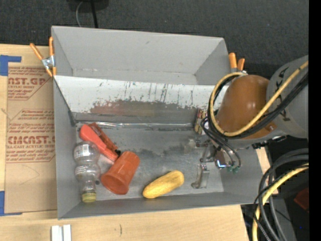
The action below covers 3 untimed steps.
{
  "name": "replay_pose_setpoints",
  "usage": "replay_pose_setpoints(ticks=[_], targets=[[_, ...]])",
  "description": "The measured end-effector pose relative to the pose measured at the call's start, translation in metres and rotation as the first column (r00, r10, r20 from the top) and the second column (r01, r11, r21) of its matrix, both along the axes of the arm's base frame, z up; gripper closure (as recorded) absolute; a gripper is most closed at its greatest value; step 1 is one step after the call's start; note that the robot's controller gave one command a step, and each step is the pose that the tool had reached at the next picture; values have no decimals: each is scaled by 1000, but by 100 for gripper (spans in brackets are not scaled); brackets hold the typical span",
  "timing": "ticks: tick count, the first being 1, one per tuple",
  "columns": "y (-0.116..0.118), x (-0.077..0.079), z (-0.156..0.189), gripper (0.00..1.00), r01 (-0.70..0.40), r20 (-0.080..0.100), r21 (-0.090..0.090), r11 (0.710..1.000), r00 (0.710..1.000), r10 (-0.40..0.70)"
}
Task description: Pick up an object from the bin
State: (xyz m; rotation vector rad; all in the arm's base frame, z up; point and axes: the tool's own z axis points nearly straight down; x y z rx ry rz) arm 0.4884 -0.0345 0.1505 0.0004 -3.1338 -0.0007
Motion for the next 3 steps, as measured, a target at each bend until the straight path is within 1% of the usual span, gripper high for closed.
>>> replay_pose_setpoints(ticks=[1,2,3], targets=[[0,2,4,0,0,8,0,1000,1000,0],[28,6,-35,0,-66,10,-1,998,998,66],[44,-1,-66,0,-57,6,1,998,998,57]])
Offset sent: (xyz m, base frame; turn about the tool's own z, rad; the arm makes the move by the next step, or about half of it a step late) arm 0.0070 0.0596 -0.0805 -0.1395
